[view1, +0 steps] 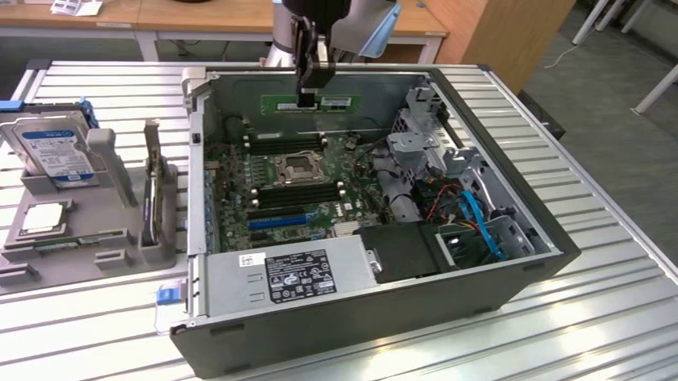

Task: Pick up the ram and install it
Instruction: 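Insert the ram into the slot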

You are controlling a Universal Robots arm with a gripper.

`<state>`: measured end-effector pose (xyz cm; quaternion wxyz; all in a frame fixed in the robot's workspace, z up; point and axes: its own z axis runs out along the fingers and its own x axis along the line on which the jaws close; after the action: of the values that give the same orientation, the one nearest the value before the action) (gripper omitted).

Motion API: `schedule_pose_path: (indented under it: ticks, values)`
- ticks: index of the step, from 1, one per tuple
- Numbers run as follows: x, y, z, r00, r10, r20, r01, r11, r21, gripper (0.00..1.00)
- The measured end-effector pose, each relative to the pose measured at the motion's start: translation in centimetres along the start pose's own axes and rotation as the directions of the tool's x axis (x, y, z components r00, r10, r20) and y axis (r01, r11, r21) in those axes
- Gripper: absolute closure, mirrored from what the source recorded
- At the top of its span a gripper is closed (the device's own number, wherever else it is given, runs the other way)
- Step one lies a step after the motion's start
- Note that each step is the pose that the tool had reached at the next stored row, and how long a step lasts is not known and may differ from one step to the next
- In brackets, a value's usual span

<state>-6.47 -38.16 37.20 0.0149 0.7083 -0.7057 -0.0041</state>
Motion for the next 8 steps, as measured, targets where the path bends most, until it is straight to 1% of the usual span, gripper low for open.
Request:
schedule_pose_path:
  ticks: [8]
  values:
    - [0.0, -0.03, 1.46, 1.0000, 0.000, 0.0000, 0.000, 1.0000, 0.0000, 0.87]
